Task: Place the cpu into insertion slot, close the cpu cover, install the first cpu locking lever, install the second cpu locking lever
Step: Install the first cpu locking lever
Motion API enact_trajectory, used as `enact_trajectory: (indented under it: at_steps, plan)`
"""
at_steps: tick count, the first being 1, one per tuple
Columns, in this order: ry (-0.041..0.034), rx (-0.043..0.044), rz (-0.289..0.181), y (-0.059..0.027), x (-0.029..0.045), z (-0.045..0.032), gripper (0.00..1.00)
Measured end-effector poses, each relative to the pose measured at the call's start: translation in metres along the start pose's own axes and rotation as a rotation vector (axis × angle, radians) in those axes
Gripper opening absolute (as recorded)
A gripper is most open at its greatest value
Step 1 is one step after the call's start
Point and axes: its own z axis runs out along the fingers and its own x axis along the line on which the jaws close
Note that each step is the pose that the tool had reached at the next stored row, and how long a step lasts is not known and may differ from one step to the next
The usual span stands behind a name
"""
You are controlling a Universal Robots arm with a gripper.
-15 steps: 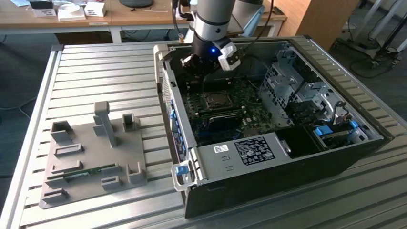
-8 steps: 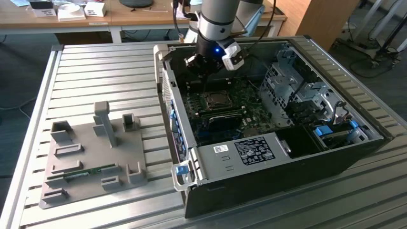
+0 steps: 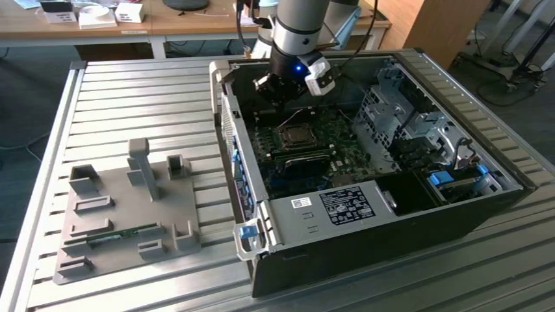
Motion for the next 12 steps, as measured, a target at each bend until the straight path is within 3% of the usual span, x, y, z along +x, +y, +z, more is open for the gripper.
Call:
enact_trajectory:
  at_steps: [6, 12]
  plan:
    - [0.0003, 0.0002, 0.000, -0.0005, -0.0149, 0.0012, 0.11]
    - [0.0001, 0.0000, 0.001, -0.0003, -0.0218, 0.0040, 0.11]
